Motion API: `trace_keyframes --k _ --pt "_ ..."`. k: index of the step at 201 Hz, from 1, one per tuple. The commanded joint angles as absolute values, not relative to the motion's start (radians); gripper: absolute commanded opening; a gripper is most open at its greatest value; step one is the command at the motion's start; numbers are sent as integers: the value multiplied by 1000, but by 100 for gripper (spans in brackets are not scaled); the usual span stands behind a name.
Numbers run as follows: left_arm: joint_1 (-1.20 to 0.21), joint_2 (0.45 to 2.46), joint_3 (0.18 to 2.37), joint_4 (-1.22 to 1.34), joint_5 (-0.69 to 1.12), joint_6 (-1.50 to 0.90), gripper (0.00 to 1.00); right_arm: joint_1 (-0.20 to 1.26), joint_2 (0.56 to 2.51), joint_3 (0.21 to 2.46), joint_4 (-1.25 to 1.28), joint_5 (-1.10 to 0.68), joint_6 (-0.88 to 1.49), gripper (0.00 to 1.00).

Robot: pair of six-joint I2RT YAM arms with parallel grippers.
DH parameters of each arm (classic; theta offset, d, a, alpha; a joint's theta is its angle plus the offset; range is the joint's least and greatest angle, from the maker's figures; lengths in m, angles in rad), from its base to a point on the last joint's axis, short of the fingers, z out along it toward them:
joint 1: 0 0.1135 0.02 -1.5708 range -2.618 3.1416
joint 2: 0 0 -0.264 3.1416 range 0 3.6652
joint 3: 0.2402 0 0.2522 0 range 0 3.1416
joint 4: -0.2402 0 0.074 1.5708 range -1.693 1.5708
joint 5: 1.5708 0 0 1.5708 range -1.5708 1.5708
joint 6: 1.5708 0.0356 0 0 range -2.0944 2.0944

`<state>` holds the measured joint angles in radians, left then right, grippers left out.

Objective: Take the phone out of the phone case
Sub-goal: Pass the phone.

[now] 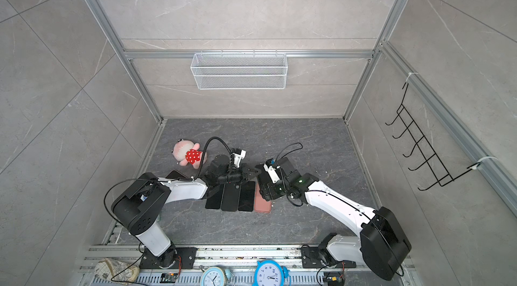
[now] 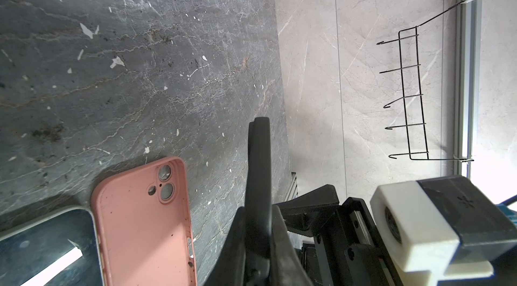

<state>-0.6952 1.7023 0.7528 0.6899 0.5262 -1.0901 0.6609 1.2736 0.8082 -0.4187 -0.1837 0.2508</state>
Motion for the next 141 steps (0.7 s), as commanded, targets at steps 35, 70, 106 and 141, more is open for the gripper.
trace_keyframes --k 35,70,106,141 --pt "-614 1514 656 784 414 -1102 0 671 979 712 -226 -157 477 67" --pt "-595 1367 610 868 263 -1116 0 672 818 608 -40 -159 715 77" --pt "-596 1299 553 1075 144 -1194 0 672 786 451 330 -226 943 77" --pt "-599 1307 499 1287 84 -1290 0 696 889 396 585 -279 1054 74"
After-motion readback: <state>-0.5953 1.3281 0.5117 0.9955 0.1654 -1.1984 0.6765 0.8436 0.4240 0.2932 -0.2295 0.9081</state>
